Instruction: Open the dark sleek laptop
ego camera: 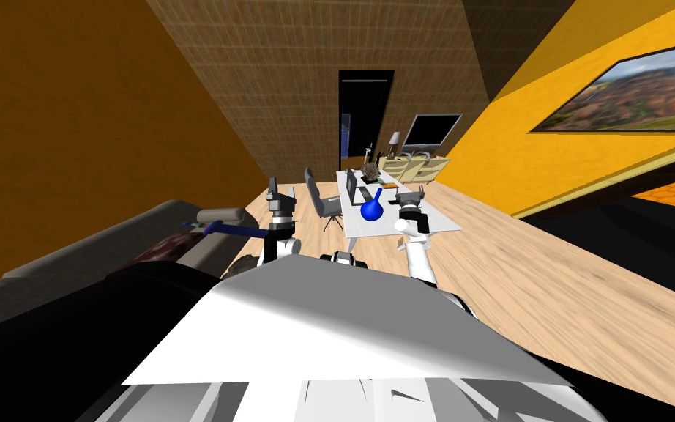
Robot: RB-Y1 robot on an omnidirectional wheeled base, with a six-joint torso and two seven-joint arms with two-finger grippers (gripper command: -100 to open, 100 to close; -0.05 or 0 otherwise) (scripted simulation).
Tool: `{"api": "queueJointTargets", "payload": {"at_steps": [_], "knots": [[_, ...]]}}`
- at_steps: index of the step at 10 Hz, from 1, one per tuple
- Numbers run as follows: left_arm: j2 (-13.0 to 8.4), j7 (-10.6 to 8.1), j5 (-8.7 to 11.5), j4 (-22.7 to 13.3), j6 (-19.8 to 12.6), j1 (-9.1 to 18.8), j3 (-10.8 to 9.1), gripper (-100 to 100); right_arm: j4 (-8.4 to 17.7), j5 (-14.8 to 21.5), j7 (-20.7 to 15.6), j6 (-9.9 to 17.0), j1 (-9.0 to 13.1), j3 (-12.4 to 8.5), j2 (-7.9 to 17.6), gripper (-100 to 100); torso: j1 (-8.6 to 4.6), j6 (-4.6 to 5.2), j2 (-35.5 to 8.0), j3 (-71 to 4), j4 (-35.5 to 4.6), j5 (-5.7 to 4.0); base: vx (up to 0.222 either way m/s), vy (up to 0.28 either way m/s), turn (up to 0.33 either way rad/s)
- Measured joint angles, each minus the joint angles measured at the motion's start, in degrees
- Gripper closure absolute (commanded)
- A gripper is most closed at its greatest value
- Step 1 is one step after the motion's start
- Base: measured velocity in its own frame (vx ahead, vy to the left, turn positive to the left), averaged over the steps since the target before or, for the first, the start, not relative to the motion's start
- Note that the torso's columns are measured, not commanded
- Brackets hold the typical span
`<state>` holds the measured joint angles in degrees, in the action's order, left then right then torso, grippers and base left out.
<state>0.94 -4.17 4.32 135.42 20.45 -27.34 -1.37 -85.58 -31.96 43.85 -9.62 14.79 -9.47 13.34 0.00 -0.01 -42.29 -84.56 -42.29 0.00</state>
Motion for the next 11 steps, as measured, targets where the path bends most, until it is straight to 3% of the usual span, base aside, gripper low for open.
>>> {"api": "queueJointTargets", "payload": {"at_steps": [5,8,11], "knots": [[0.0,0.00,0.0,0.0,0.0,0.0,0.00,0,6.7,-5.4,5.3,3.2,6.1,-2.0,-0.1,-100,-0.01,0.01,0.0,0.0,0.0,0.00,-0.001,0.007,0.033],[0.0,0.00,0.0,0.0,0.0,0.0,0.00,0,12.4,-9.1,8.9,4.7,10.7,-2.8,-0.2,-100,0.00,0.00,0.0,0.0,0.0,0.00,-0.001,0.009,0.044],[0.0,0.00,0.0,0.0,0.0,0.0,0.00,0,16.5,-13.0,12.4,8.2,15.3,-5.4,-1.7,-100,0.00,0.00,0.0,0.0,0.0,0.00,0.000,0.008,0.025]]}}
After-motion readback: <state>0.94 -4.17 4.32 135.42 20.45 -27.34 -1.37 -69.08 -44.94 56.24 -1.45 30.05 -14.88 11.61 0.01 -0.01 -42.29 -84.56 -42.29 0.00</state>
